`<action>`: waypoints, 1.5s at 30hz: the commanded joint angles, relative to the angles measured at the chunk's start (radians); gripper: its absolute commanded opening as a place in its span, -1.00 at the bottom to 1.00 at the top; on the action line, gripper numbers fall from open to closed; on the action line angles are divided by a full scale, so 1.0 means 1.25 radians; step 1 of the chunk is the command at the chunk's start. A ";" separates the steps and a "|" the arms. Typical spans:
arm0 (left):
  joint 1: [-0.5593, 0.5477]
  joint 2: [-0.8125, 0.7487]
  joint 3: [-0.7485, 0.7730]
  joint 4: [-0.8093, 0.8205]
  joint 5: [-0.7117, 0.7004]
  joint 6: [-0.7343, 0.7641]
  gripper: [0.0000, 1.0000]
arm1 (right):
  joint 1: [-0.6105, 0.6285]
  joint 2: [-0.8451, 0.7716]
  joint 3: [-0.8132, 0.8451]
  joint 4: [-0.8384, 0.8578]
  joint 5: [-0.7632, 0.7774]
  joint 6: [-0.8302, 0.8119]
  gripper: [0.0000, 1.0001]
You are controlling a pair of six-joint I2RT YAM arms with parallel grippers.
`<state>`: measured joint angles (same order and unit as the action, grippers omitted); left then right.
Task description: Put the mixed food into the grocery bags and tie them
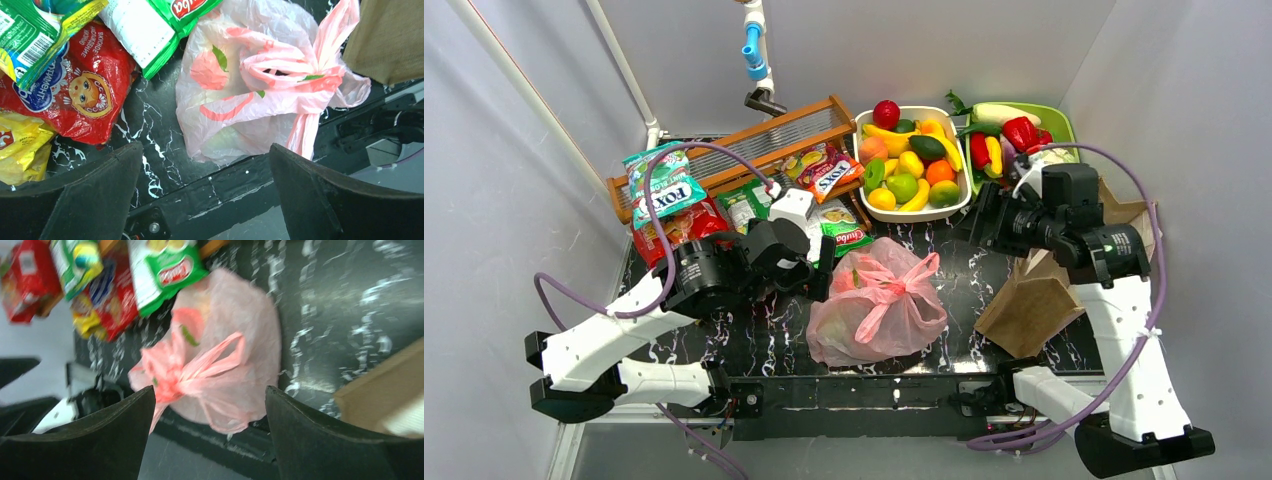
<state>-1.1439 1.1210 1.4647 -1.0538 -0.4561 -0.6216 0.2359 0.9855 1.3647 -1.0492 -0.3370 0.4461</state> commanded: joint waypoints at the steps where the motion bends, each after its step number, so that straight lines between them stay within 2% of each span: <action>1: 0.017 -0.008 0.041 0.011 -0.017 0.006 0.96 | -0.002 -0.005 0.089 -0.056 0.322 0.053 0.73; 2: 0.018 -0.006 0.039 0.015 -0.009 0.002 0.96 | -0.002 -0.013 0.091 -0.064 0.410 0.077 0.68; 3: 0.018 -0.007 0.034 0.019 -0.001 -0.004 0.96 | -0.002 -0.020 0.088 -0.061 0.469 0.088 0.73; 5: 0.018 -0.011 0.014 0.037 0.013 -0.021 0.96 | -0.002 -0.035 0.066 -0.023 0.524 0.063 0.76; 18: 0.018 -0.055 -0.079 0.071 0.073 -0.102 0.96 | -0.009 0.088 0.012 0.018 0.675 0.030 0.81; 25: 0.018 -0.098 -0.153 0.122 0.079 -0.119 0.96 | -0.016 0.154 -0.020 0.043 0.662 0.019 0.83; 26: 0.018 -0.099 -0.156 0.126 0.079 -0.117 0.96 | -0.016 0.164 -0.019 0.037 0.653 0.020 0.75; 27: 0.018 -0.099 -0.155 0.127 0.079 -0.115 0.96 | -0.017 0.171 -0.021 0.037 0.638 0.014 0.55; 31: 0.018 -0.078 -0.127 0.093 0.077 -0.104 0.97 | -0.017 0.174 -0.030 0.028 0.596 -0.001 -0.52; 33: 0.018 -0.071 -0.114 0.076 0.071 -0.102 0.96 | -0.017 0.158 -0.040 0.026 0.585 -0.002 -0.97; 39: 0.018 -0.081 -0.122 0.088 0.063 -0.101 0.97 | -0.015 0.093 -0.059 0.014 0.507 -0.007 -0.97; 45: 0.019 -0.064 -0.100 0.080 0.062 -0.095 0.96 | -0.004 0.035 -0.055 -0.034 0.360 -0.013 -0.97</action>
<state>-1.1267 1.0351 1.2926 -0.9279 -0.3565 -0.7547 0.2180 1.0836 1.2919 -1.0569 0.2661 0.4385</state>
